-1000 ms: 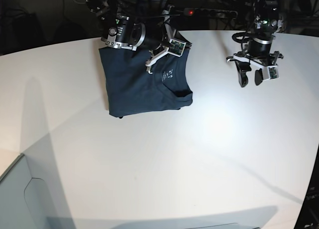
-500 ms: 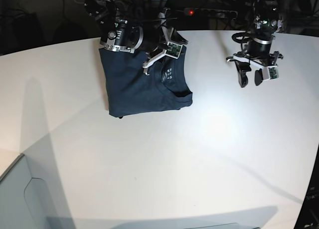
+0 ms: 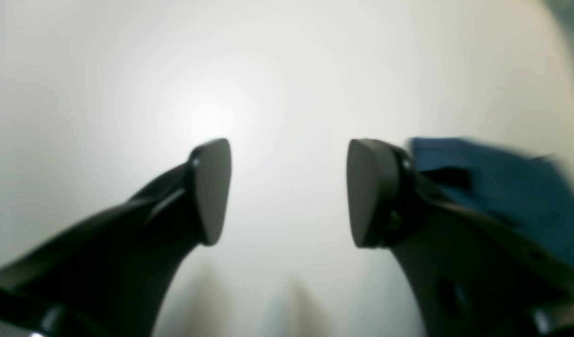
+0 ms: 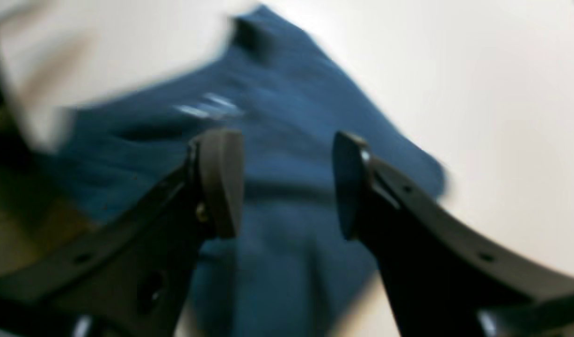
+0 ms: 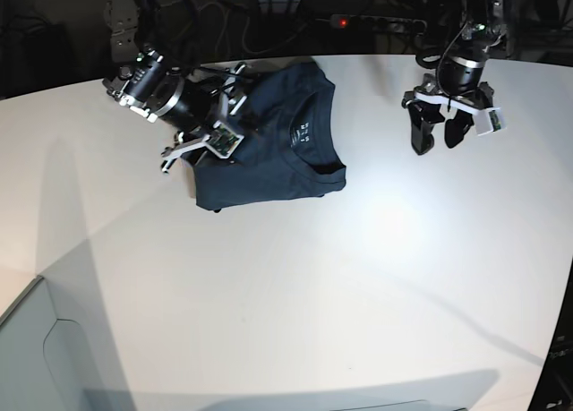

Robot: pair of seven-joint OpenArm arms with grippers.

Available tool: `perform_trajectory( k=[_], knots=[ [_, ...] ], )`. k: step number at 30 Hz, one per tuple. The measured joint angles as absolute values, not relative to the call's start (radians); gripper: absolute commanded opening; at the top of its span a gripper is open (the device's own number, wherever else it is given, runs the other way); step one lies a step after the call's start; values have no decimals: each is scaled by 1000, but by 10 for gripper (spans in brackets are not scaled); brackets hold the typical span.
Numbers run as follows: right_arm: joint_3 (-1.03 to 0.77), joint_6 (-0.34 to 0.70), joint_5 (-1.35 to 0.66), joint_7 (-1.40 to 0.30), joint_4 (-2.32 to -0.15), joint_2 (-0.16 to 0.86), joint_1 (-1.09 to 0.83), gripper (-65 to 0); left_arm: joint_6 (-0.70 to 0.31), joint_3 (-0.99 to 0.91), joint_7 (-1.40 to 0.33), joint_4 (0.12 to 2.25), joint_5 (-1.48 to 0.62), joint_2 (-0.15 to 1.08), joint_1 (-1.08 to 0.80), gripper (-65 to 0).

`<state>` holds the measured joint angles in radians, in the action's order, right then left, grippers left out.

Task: Fold the T-shirt properly
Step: 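Grasp the bundle edges with both grippers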

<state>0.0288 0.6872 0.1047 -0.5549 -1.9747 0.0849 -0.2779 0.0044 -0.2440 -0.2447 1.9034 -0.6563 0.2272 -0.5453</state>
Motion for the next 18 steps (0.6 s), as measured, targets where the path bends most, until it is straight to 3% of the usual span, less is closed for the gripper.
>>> perform_trajectory(
  k=[10, 18],
  knots=[
    [-91, 688, 104, -558, -1927, 80, -285, -361, 4, 17, -239, 1804, -745, 225, -519, -248],
    [-91, 688, 104, -558, -1897, 81, -288, -361, 12, 109, -239, 1714, -744, 181, -445, -248]
  ],
)
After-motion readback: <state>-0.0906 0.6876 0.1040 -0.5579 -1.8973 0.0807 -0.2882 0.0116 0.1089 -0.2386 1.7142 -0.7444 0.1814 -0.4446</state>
